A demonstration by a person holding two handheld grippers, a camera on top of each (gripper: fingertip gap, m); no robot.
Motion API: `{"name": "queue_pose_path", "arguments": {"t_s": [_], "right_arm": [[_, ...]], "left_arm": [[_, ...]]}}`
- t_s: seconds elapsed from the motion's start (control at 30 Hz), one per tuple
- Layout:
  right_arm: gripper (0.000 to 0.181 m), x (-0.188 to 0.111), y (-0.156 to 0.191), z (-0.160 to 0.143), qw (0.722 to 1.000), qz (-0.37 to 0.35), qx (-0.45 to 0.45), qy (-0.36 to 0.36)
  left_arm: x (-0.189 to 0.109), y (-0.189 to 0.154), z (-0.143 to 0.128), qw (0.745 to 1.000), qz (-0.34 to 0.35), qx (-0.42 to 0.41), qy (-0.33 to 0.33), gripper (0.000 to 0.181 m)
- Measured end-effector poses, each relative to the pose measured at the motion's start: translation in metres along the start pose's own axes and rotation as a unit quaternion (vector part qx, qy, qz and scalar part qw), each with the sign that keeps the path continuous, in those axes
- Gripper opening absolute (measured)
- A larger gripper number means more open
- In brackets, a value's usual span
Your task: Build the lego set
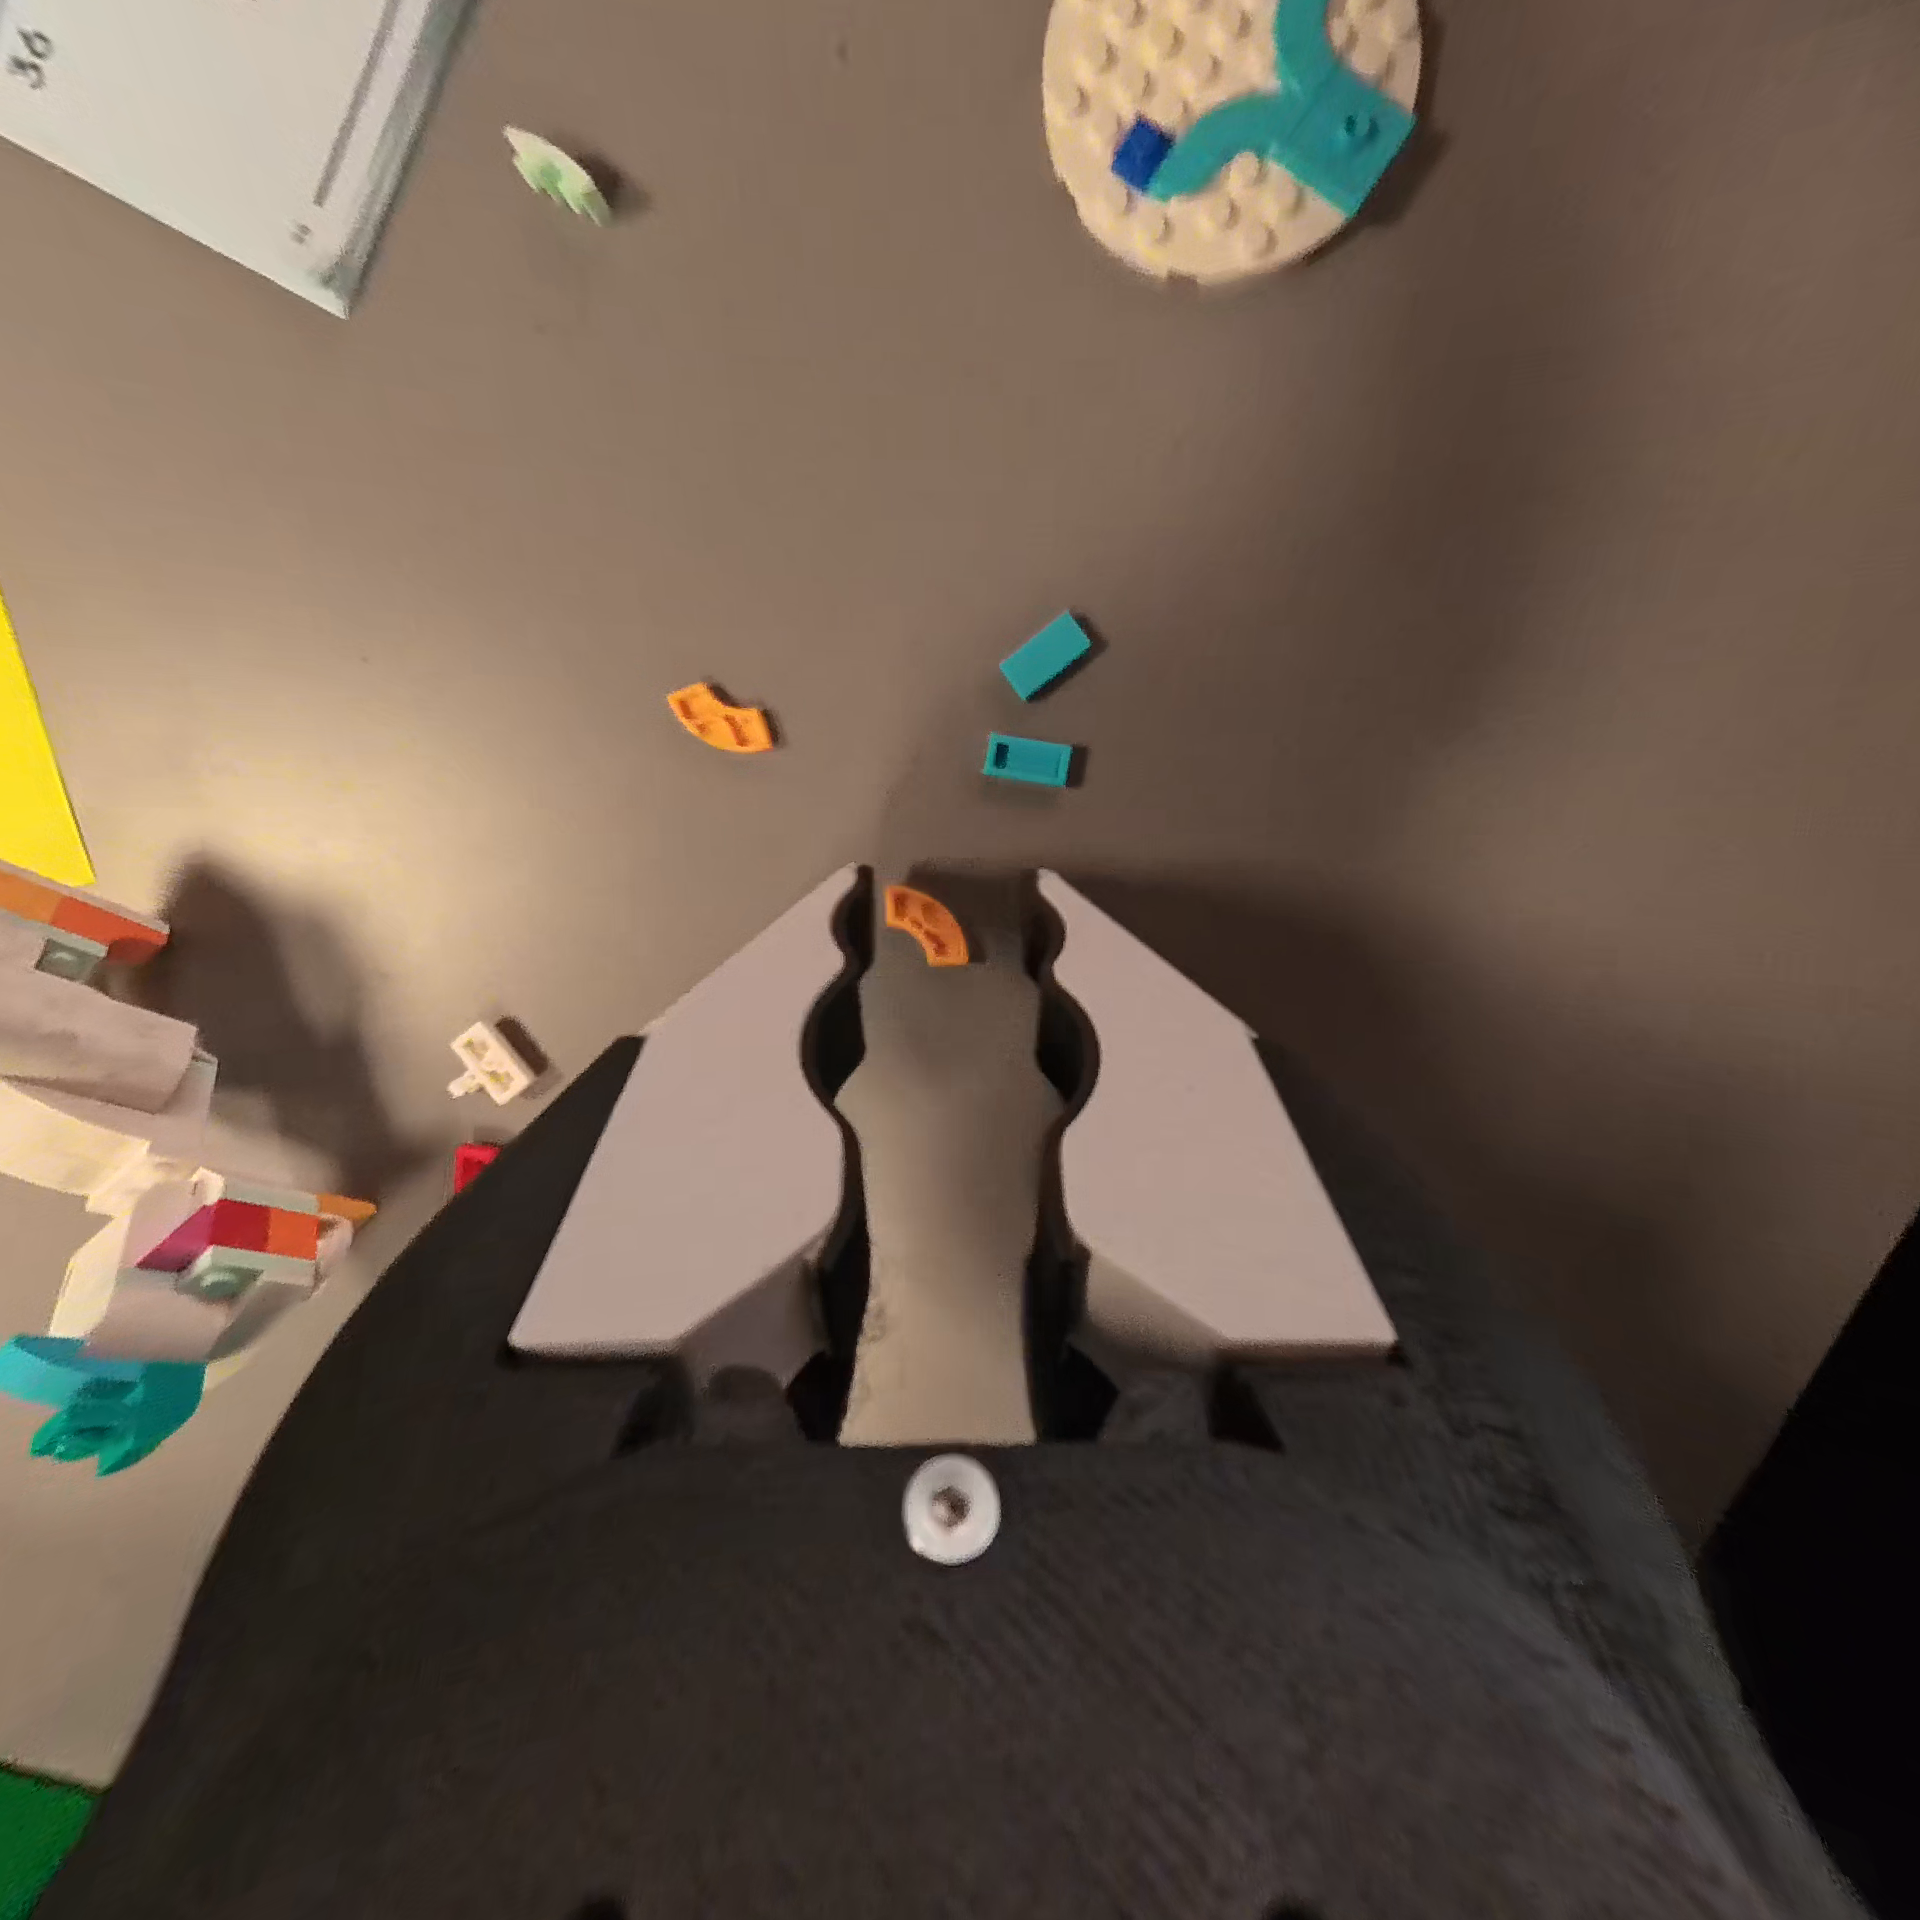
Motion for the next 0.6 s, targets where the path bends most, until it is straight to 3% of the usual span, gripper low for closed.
{"name": "queue_pose_path", "arguments": {"t_s": [0.03,0.13,0.27,0.37,0.47,0.6], "right_arm": [[0.064,0.000,-0.001,0.000,1.000,-0.002,0.002,0.000],[0.064,-0.001,-0.001,-0.001,1.000,-0.003,0.002,0.001],[0.064,-0.002,0.000,-0.001,1.000,0.000,-0.009,0.005],[0.064,-0.003,0.002,-0.002,1.000,0.004,-0.018,0.009],[0.064,-0.003,0.002,-0.003,1.000,0.005,-0.013,0.014],[0.064,-0.002,0.000,-0.007,1.000,-0.001,-0.004,0.023]], "left_arm": [[-0.002,0.001,0.002,1.000,-0.005,-0.014,-0.014,0.033],[-0.007,0.006,0.005,0.997,-0.011,-0.069,-0.045,0.040],[-0.024,0.005,0.007,0.988,0.030,-0.126,-0.082,0.043],[-0.068,-0.021,0.011,0.977,-0.009,-0.123,-0.172,0.044],[-0.121,-0.048,-0.006,0.963,-0.055,-0.112,-0.240,0.045],[-0.184,-0.055,-0.055,0.950,0.016,-0.135,-0.281,0.043]]}}
Point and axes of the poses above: each gripper's, where its closed fingertips meet, x out along the fingers, z out of its top, y = z × x across the jaws, the point moved 8 cm from there along -x, back along the fingers, and after that the axes turned 1 degree about -y, right-handed, at the moved point
